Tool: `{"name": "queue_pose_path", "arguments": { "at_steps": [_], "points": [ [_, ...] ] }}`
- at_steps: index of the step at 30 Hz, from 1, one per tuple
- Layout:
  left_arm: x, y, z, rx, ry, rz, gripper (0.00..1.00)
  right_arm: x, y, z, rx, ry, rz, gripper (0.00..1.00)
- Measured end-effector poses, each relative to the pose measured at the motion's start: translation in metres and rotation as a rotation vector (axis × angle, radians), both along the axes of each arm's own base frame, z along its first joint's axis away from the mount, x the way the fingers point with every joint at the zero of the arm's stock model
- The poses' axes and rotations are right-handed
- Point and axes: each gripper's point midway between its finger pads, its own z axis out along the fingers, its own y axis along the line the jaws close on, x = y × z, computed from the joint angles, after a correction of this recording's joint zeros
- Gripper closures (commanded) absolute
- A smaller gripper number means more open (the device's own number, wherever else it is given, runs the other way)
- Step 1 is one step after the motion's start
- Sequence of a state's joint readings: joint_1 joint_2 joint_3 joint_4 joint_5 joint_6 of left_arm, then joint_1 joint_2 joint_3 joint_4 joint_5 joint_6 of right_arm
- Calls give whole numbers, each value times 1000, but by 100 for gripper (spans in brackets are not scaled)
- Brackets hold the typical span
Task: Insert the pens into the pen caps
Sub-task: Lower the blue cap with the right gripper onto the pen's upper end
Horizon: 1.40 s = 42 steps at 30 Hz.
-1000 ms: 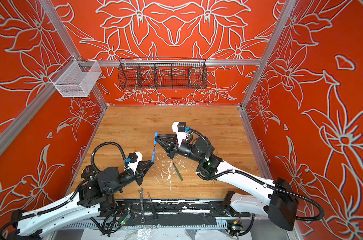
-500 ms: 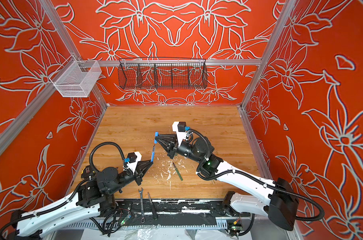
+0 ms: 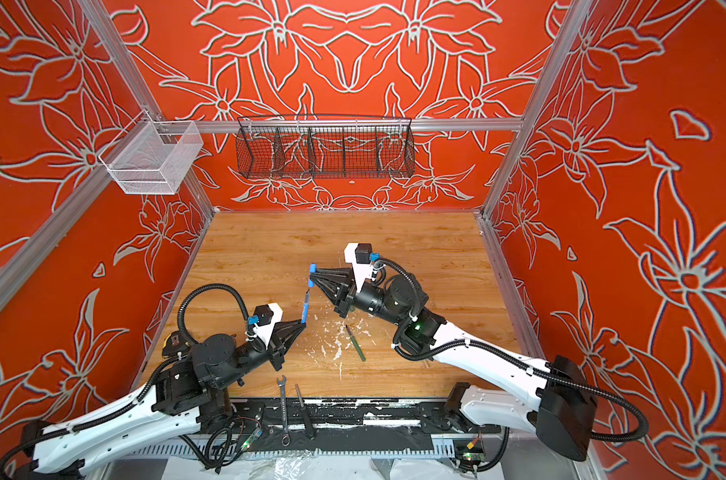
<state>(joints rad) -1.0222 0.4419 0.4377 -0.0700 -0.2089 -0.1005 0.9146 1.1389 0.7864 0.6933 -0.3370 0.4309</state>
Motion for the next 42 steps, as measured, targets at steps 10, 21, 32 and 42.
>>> {"name": "queue_pose_path", "arguments": {
  "at_steps": [10, 21, 32, 42],
  "points": [
    [0, 0, 1, -1, -1, 0, 100, 1, 5, -4, 1, 11, 10, 100],
    [-1, 4, 7, -17, -11, 4, 100, -1, 7, -4, 17, 18, 19, 100],
    [0, 2, 9, -9, -7, 6, 100, -4, 15, -10, 16, 39, 40, 100],
    [-1, 3, 12, -11, -9, 8, 100, -4, 15, -9, 19, 36, 41, 100]
  ]
}}
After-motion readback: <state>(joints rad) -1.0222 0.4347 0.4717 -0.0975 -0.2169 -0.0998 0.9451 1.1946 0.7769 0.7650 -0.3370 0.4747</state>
